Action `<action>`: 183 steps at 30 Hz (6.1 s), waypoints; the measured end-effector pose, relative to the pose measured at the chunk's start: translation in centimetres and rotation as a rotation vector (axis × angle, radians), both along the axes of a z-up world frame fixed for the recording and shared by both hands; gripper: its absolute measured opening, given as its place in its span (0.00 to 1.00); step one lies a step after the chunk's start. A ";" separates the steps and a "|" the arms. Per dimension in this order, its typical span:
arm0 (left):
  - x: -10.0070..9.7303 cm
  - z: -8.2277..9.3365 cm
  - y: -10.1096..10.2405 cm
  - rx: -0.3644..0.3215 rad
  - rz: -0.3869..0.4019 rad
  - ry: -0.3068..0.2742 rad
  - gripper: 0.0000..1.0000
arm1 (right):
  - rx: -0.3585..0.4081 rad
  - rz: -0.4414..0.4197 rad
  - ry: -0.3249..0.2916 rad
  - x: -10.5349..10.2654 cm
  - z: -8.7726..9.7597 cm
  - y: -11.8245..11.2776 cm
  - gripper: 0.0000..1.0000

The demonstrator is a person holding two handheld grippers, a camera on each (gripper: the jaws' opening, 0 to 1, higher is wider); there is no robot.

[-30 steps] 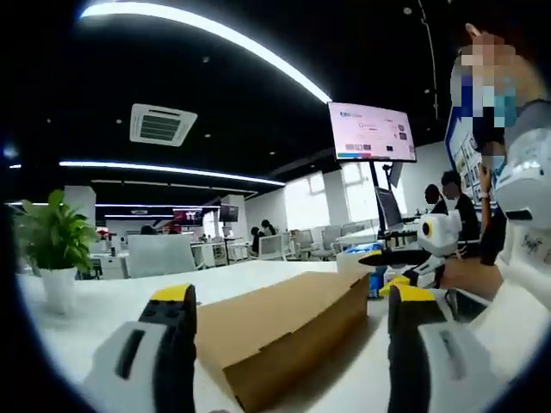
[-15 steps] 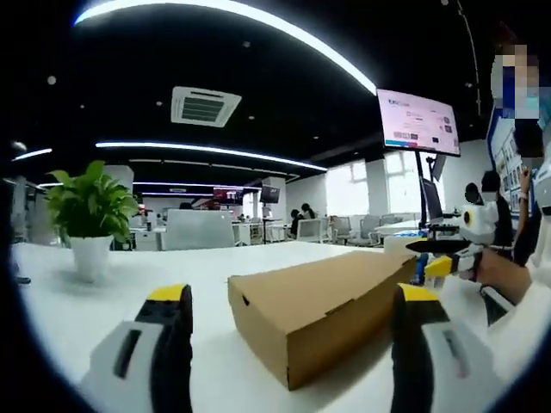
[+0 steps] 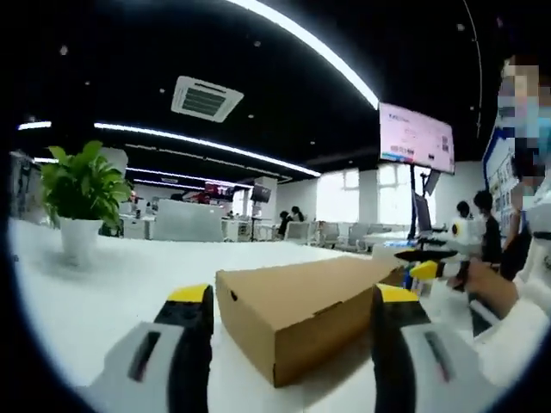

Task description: Operate the shoe box by opening the lid, removing the specified soft item, and placing it in the target area until the item is outside and the box remains undamaged.

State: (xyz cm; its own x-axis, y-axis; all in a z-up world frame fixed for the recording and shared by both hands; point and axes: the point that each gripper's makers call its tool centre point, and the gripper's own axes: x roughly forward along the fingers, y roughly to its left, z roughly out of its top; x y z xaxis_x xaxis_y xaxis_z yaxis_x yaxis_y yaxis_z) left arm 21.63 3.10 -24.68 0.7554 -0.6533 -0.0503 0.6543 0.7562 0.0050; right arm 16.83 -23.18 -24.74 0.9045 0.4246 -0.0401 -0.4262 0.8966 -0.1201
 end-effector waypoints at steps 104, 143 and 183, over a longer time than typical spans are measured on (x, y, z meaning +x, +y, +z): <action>-5.1 -1.8 -5.8 -0.018 0.005 -0.025 0.58 | -0.057 0.076 0.130 -2.3 -2.2 -1.7 0.67; -5.8 -1.8 -6.2 0.003 -0.031 -0.034 0.62 | -0.031 0.078 0.112 -3.3 -2.1 -2.0 0.65; -5.7 -0.8 -6.1 -0.014 -0.088 -0.021 0.66 | -0.050 0.067 0.147 -3.2 -1.9 -2.0 0.65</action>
State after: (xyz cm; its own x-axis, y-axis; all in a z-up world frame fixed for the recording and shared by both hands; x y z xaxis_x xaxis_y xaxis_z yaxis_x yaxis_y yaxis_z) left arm 15.92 -2.96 -25.44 0.6962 -0.7174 -0.0257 0.7178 0.6962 0.0092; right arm 13.62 -25.17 -26.62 0.8568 0.4783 -0.1927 -0.5015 0.8598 -0.0955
